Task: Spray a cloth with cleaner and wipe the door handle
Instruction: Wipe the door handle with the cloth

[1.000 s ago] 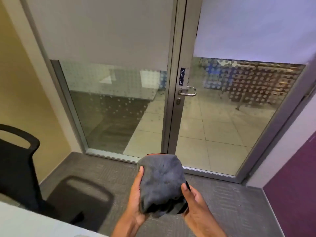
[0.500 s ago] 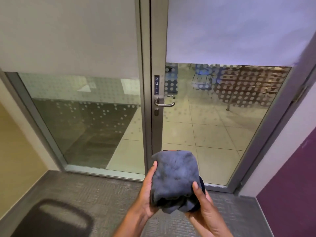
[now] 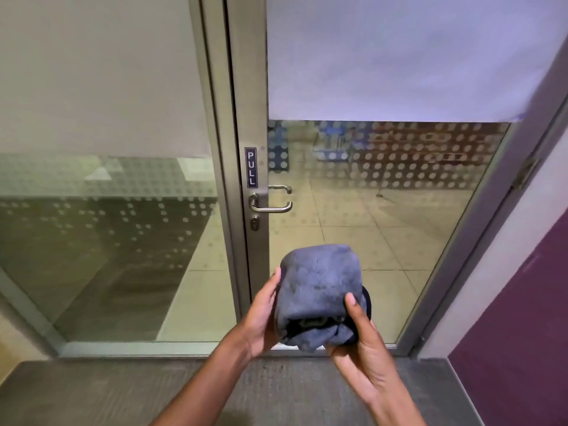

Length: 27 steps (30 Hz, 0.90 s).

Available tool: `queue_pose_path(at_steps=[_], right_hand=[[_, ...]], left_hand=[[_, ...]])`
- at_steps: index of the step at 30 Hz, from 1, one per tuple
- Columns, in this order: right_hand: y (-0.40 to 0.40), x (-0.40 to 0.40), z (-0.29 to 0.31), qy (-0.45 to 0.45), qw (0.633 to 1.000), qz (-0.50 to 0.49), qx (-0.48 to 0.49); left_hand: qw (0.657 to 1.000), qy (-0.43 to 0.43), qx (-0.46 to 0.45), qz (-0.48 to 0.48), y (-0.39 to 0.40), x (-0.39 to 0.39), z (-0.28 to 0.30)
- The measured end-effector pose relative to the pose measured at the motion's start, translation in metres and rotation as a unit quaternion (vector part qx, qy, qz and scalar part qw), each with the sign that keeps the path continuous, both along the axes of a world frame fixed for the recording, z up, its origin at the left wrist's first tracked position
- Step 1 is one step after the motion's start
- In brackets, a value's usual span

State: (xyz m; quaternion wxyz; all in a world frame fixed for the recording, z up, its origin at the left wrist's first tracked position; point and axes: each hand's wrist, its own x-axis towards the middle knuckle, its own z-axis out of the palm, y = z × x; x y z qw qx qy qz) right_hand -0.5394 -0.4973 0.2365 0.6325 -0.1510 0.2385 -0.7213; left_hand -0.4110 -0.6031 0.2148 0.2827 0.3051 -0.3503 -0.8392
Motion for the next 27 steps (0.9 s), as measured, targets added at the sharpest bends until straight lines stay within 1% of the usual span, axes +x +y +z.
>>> queue_pose_path(at_steps=[4, 6, 7, 8, 9, 11, 14, 17, 20, 21, 24, 26, 27], right_hand=[[-0.063, 0.006, 0.007, 0.020, 0.999, -0.046, -0.018], [-0.098, 0.012, 0.010, 0.039, 0.995, -0.084, -0.021], [-0.116, 0.015, 0.012, 0.054, 0.993, -0.105, -0.020], [-0.135, 0.019, 0.015, 0.076, 0.989, -0.125, -0.021], [-0.151, 0.022, 0.017, 0.101, 0.984, -0.144, -0.020], [-0.186, 0.030, 0.020, 0.152, 0.971, -0.186, -0.009], [-0.232, 0.039, 0.027, 0.210, 0.947, -0.245, -0.005], [-0.274, 0.047, 0.035, 0.274, 0.916, -0.293, 0.005], [-0.311, 0.052, 0.040, 0.326, 0.884, -0.334, 0.012], [-0.323, 0.053, 0.040, 0.341, 0.872, -0.350, 0.009], [-0.354, 0.055, 0.046, 0.396, 0.824, -0.405, 0.013], [-0.376, 0.055, 0.051, 0.438, 0.783, -0.441, 0.019], [-0.388, 0.054, 0.052, 0.463, 0.760, -0.455, 0.021]], left_hand=[[0.995, -0.032, -0.090, 0.019, -0.095, 0.005, 0.005], [0.982, -0.083, -0.164, 0.043, -0.146, 0.010, 0.013], [0.967, -0.116, -0.219, 0.053, -0.172, 0.014, 0.018], [0.945, -0.149, -0.285, 0.057, -0.194, 0.019, 0.026], [0.915, -0.183, -0.356, 0.059, -0.213, 0.025, 0.035], [0.833, -0.245, -0.493, 0.055, -0.258, 0.038, 0.055], [0.683, -0.295, -0.666, 0.062, -0.326, 0.043, 0.082], [0.532, -0.304, -0.788, 0.063, -0.383, 0.039, 0.114], [0.389, -0.306, -0.866, 0.075, -0.418, 0.034, 0.152], [0.348, -0.304, -0.883, 0.081, -0.427, 0.032, 0.165], [0.243, -0.298, -0.920, 0.080, -0.444, 0.025, 0.191], [0.185, -0.286, -0.938, 0.068, -0.453, 0.019, 0.202], [0.163, -0.282, -0.944, 0.060, -0.458, 0.017, 0.207]])
